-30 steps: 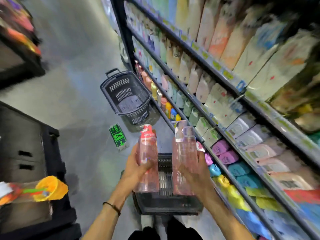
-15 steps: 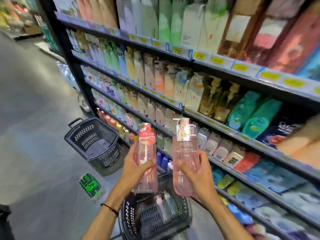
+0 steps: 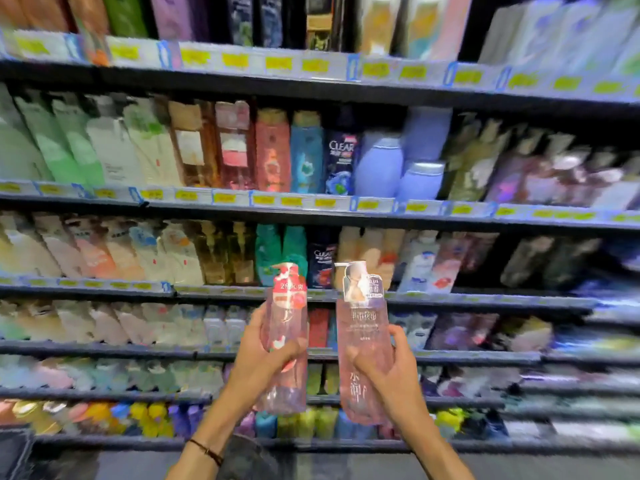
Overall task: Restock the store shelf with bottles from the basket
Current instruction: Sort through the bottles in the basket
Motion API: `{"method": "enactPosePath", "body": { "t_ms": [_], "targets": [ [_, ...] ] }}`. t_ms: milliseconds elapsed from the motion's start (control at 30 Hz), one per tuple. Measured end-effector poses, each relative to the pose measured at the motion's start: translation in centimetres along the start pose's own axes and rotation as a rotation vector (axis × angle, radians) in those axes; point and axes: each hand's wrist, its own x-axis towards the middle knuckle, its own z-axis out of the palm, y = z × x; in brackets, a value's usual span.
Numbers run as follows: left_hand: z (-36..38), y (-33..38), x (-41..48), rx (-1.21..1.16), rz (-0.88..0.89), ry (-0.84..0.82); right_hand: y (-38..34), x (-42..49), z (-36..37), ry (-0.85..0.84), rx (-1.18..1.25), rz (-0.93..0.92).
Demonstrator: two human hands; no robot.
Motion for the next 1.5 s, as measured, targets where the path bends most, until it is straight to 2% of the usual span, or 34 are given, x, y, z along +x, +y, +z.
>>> {"method": "enactPosePath", "body": {
  "t_ms": [300, 600, 767, 1000, 1300, 1500],
  "targets": [
    [15.7, 1.1, 4.6, 0.041, 0.051, -0.210, 1.5, 2.2, -14.0, 0.216, 0.013, -0.012],
    [33.6, -0.8, 9.3, 0.143, -0.013, -0.275, 5.6, 8.3, -30.5, 0.236, 0.038, 0.042],
    [41.1, -1.2, 12.0, 0.246, -0.030, -0.294, 7.4, 11.7, -37.6, 0.232, 0.055, 0.079],
    [45.4, -2.0, 15.6, 0.332, -0.033, -0.302, 9.7, 15.3, -41.2, 0.217, 0.101, 0.132],
    [48.0, -1.7, 21.3, 0.597, 0.173, -0.488, 11.6, 17.8, -42.1, 0.303, 0.104, 0.204],
    [50.2, -1.9, 23.7, 0.702, 0.343, -0.500, 12.4, 19.2, -42.7, 0.386, 0.125, 0.204]
  ]
}}
